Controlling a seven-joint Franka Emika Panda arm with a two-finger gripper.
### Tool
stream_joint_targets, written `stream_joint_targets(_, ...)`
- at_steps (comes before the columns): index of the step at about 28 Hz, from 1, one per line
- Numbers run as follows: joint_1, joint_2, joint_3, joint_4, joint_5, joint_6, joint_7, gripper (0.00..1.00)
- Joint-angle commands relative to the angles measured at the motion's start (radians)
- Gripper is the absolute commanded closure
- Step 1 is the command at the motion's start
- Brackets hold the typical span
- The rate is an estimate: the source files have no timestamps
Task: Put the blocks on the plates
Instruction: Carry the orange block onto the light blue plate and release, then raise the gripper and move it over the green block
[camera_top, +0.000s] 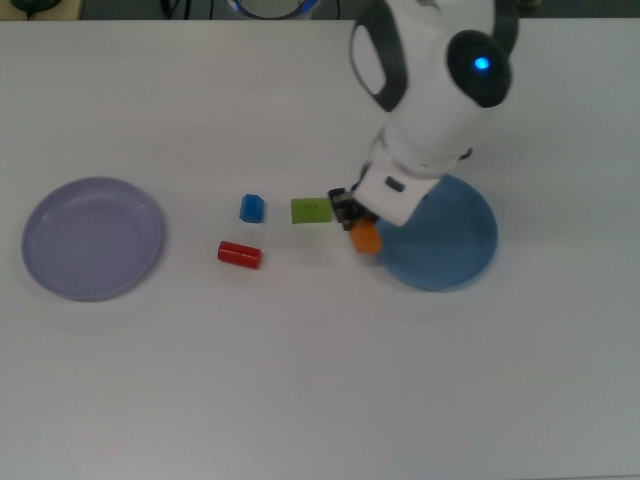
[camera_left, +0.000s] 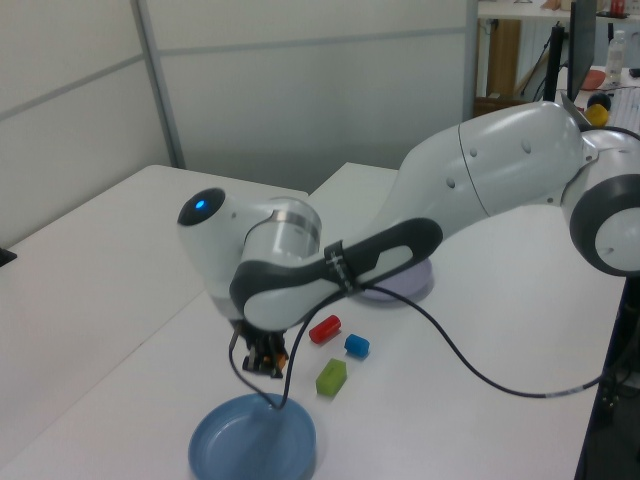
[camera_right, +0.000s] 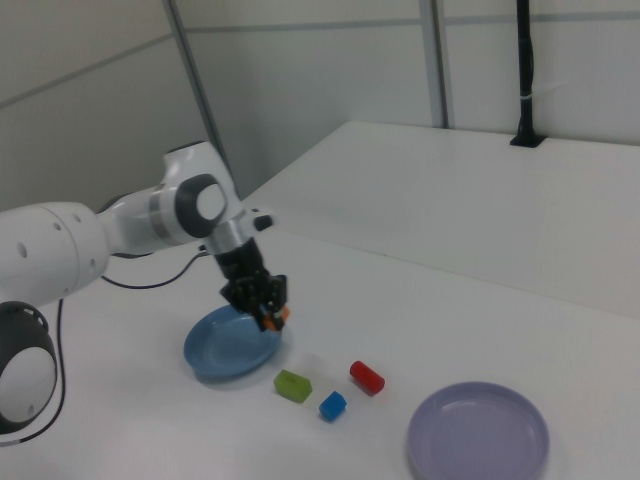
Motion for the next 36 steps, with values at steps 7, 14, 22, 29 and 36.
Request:
stream_joint_targets(7,0.055,0.031,-0.010,-0.019,0.013,0.070,0.030,0.98)
stream_joint_targets(14,0.083,0.074,-0.010,-0.022,0.007,0.124,0.030,0.97)
stream_joint_targets(22,0.112,0.071,-0.010,-0.020,0.011,0.108,0.038,0.00)
stream_joint_targets(29,0.103,0.024,-0.024,-0.016,0.014,0.072,0.038,0.00)
stream_joint_targets(36,0.029,-0.025,-0.029,-0.014,0.014,-0.042,0.036,0.00)
